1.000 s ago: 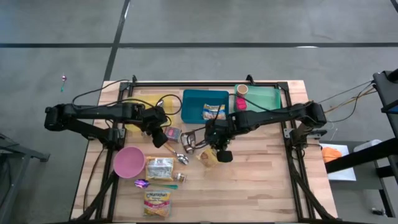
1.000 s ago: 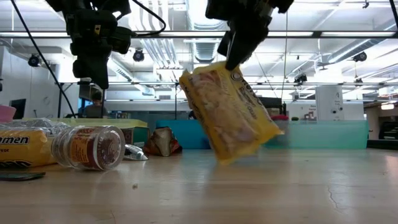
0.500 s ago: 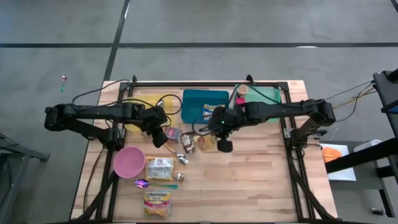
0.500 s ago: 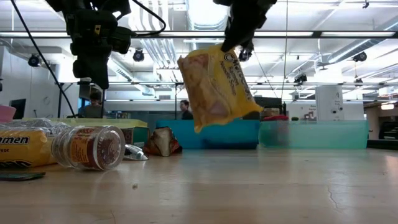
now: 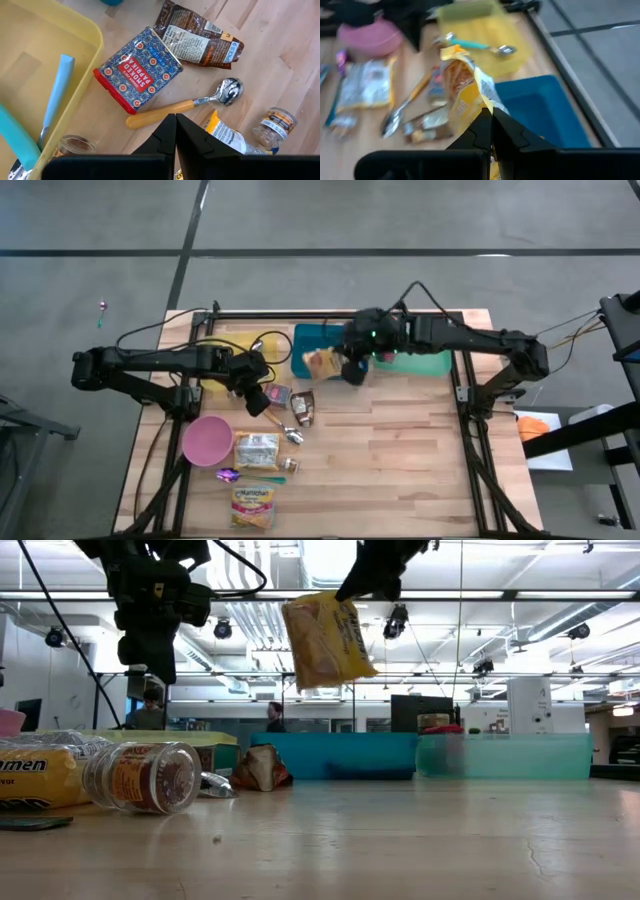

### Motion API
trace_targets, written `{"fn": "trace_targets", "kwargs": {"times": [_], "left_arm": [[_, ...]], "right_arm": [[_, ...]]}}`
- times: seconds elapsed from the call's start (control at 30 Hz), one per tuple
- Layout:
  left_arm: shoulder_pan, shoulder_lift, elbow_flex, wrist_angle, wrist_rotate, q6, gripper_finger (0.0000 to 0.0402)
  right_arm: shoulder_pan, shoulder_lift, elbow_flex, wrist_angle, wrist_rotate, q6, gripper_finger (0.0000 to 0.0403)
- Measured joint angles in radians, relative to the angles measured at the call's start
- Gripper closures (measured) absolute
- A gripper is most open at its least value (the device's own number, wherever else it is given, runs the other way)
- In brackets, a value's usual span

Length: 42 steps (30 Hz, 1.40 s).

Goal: Pick & Place Food Item
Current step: Put the right yellow noodle pack into the blue bin

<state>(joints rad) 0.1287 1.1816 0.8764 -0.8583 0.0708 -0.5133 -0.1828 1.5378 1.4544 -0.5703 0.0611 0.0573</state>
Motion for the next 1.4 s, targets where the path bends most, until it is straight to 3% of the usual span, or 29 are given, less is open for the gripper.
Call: {"fn": "trace_targets", "kwargs": {"times": [0.33,0.53,0.9,1.4], "left_arm": [[0.0,-0.014,0.003,0.001,-0.031,-0.018,0.0384],[-0.001,-0.127,0.001,0.098,-0.083,-0.02,0.0384],[-0.001,-0.345,0.0,0.249,-0.13,0.044,0.0384],[-0.001,-0.379,0.0,0.248,-0.154,0.097,0.0384]], "right_arm": [[-0.127,0.079,0.0,0.148,0.017,0.018,0.0395],[-0.174,0.146,0.0,0.222,-0.053,0.131,0.0395],[-0.197,0.235,0.0,0.343,-0.108,0.267,0.0395],[-0.203,0.324,0.0,0.352,-0.127,0.449,0.0395]]}}
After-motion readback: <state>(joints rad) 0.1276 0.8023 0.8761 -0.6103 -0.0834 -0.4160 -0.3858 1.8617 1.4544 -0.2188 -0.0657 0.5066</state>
